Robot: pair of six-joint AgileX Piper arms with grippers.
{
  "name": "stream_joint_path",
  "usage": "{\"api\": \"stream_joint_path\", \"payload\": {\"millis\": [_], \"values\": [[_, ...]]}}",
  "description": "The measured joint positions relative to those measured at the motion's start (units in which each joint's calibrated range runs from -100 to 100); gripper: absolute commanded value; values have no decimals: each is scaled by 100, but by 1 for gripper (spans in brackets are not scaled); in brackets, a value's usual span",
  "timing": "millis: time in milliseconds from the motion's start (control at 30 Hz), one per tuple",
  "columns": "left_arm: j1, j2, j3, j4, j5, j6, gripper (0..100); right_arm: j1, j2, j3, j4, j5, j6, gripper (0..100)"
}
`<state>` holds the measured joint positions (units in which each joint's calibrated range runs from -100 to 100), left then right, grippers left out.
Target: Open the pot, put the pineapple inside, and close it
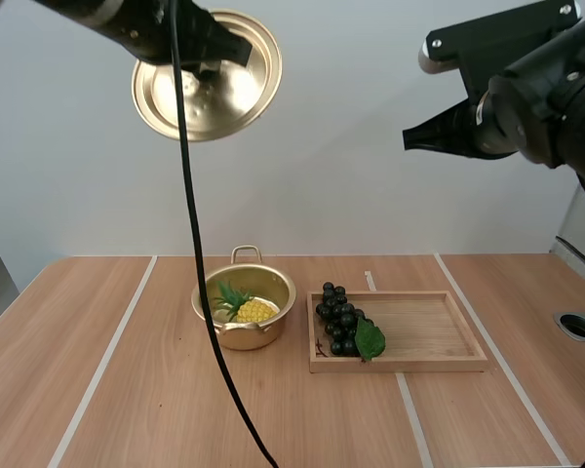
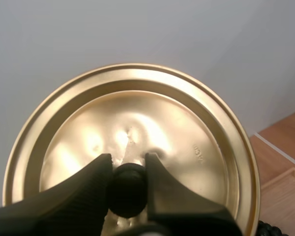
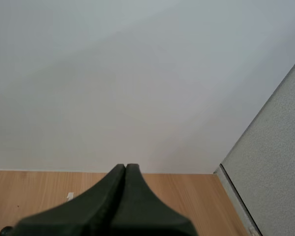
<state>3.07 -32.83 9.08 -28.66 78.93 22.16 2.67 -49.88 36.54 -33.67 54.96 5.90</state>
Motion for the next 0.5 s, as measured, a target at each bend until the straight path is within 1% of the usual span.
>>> {"api": "stream_joint_path", "payload": {"millis": [133, 300, 367, 500], "values": [[0, 210, 592, -248, -358, 182, 0, -20, 0, 454, 0, -446, 66, 0], [0, 492, 1267, -297, -814, 324, 0, -46, 0, 1008, 0, -1190, 133, 0], [0, 576, 1498, -348, -1032, 405, 0, -65, 0, 1148, 0, -1408, 142, 0], [0, 670, 2007, -666, -1408, 681, 0, -106, 12, 1250, -10, -1608, 142, 0]]}}
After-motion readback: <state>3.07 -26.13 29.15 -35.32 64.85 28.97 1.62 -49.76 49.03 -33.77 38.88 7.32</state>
